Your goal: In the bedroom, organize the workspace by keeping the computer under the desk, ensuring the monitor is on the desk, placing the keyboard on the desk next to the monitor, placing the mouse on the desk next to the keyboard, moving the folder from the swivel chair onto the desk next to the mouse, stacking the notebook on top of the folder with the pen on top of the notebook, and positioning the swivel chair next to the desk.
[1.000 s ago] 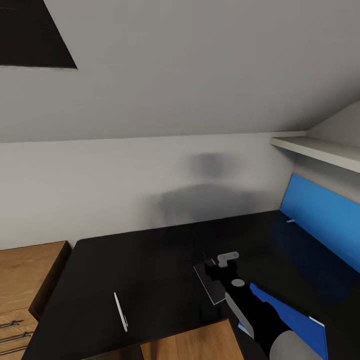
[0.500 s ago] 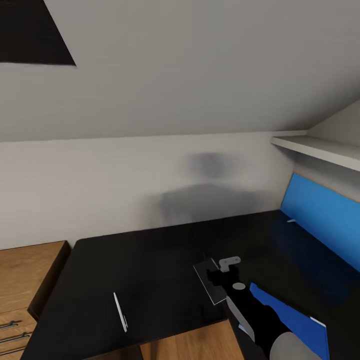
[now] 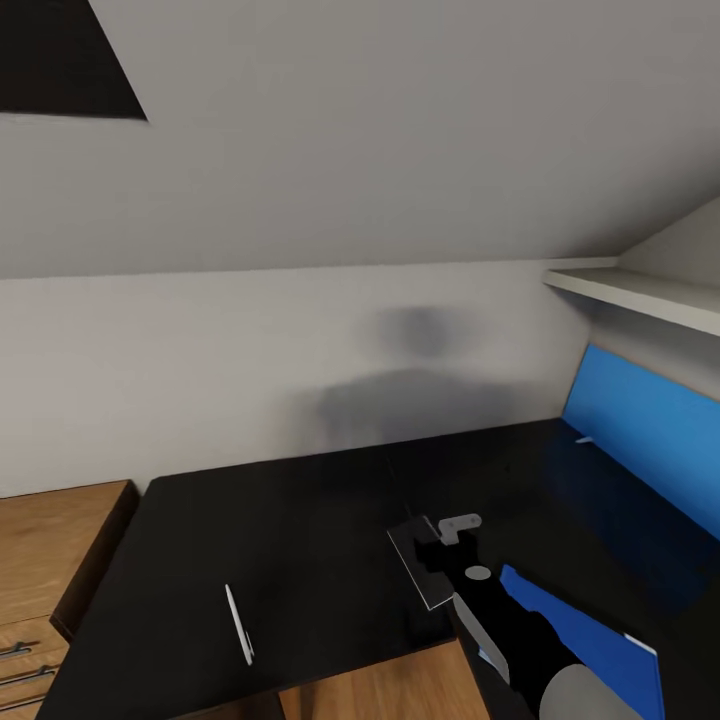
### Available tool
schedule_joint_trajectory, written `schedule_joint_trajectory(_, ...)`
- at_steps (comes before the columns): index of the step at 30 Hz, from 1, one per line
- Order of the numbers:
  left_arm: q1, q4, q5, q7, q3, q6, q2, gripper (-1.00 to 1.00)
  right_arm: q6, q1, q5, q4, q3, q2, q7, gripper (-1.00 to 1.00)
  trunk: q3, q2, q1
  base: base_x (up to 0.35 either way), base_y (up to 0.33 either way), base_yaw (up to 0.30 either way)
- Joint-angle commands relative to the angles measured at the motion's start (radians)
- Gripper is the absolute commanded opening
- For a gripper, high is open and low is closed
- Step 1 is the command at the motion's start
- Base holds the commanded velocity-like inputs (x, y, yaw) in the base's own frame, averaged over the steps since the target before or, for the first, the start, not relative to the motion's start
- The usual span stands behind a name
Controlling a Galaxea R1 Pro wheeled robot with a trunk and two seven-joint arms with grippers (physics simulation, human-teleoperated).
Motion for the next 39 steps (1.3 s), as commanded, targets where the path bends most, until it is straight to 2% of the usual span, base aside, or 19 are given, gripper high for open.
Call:
schedule_joint_trajectory(1,-0.001,0.0,0.011,-0.009,-0.003,-0.001,0.0,1.0,0.005,-0.001,-0.009,-0.002,0.007,-0.002,-0.01,1.0,-0.005,-0.009,0.004,0.0,0.0,0.0)
schedule_joint_trajectory(39,-0.001,0.0,0.012,-0.009,-0.002,-0.002,0.002,1.0,0.008,-0.001,-0.013,0.003,0.006,-0.003,-0.007,1.0,-0.124,-0.275,0.15,0.0,0.0,0.0)
